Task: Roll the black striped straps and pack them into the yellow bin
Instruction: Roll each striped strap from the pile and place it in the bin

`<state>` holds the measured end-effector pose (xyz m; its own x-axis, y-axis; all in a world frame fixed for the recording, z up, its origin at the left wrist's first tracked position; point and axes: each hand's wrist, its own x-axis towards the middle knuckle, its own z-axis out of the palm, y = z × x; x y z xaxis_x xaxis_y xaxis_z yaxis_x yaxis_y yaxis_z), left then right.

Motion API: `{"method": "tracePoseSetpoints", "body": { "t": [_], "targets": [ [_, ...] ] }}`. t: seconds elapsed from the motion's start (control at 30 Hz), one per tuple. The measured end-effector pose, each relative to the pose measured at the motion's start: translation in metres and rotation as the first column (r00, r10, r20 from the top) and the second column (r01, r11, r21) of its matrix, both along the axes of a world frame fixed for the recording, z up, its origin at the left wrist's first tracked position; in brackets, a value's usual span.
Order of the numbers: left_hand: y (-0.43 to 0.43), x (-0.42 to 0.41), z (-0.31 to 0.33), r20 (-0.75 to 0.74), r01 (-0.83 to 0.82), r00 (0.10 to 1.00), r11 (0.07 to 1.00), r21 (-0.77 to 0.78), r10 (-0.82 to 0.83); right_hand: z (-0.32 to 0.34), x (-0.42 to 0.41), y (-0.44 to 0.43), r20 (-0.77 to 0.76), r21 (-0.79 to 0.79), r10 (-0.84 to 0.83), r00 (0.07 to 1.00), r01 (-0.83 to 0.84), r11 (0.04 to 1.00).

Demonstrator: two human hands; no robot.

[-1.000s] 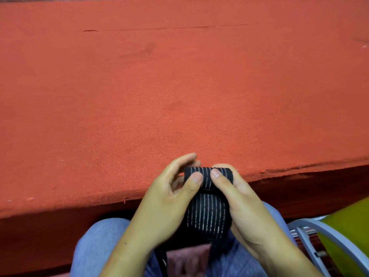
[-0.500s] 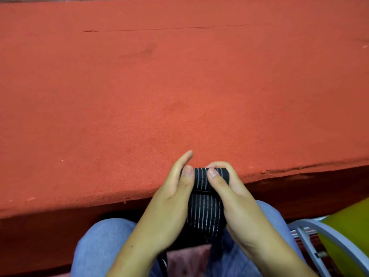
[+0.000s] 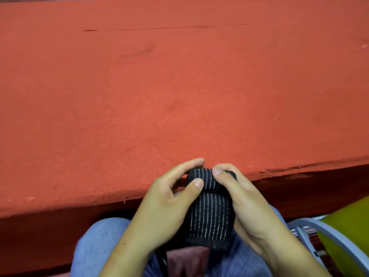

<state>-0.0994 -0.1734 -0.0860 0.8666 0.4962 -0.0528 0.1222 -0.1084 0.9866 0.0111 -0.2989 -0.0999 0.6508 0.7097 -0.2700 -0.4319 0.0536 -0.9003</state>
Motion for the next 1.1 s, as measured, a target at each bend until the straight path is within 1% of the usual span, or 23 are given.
{"method": "tracePoseSetpoints", "body": {
  "t": [0.17, 0.27, 0.4, 0.43, 0.57, 0.7, 0.8, 0.9, 1.0, 1.1],
  "targets": [
    [0.0014, 0.0031, 0.0014, -0.029, -0.02, 0.999, 0.999, -0.041, 0.019, 0.002, 0.0008, -0.0023, 0.053, -0.027, 0.03, 0.998, -0.029, 0.999],
    [0.0025, 0.0048, 0.001, -0.006, -0.047, 0.999, 0.997, -0.058, 0.046, 0.0025, -0.0005, -0.0029, 0.069, -0.034, 0.059, 0.996, -0.057, 0.998],
    [0.004, 0.0026, -0.0028, -0.011, -0.02, 1.0, 0.997, -0.07, 0.019, -0.0023, -0.0005, -0.003, 0.059, -0.042, 0.04, 0.997, -0.037, 0.998],
    [0.0043, 0.0022, -0.0025, -0.006, -0.019, 1.0, 0.997, -0.069, 0.019, -0.0033, -0.0008, -0.0028, 0.055, -0.051, 0.041, 0.998, -0.039, 0.998],
    [0.0012, 0.0011, -0.0017, 0.008, 0.006, 1.0, 0.999, 0.035, -0.006, -0.0017, -0.0026, -0.0021, 0.049, -0.105, 0.027, 0.998, -0.022, 0.994],
    [-0.0039, 0.0034, -0.0011, -0.002, -0.031, 1.0, 1.0, -0.005, 0.031, -0.0033, -0.0009, -0.0005, 0.09, -0.087, -0.017, 0.996, 0.025, 0.996],
    [-0.0006, 0.0032, -0.0012, -0.015, -0.052, 0.999, 0.999, 0.014, 0.052, -0.0019, -0.0015, -0.0012, 0.123, -0.085, 0.011, 0.992, 0.0, 0.996],
    [-0.0008, 0.0034, 0.0002, -0.004, -0.049, 0.999, 0.998, 0.027, 0.049, -0.0008, -0.0031, -0.0002, 0.091, -0.079, 0.011, 0.996, -0.004, 0.997],
    [-0.0025, 0.0021, 0.0009, 0.042, -0.053, 0.998, 0.999, -0.011, 0.054, 0.0013, -0.005, 0.0004, 0.005, -0.077, 0.014, 1.0, -0.014, 0.997],
    [-0.0032, 0.001, 0.0031, 0.057, -0.025, 0.998, 0.999, -0.039, 0.027, 0.0017, -0.005, 0.0002, -0.056, -0.065, 0.018, 0.998, -0.022, 0.998]
  ]
}}
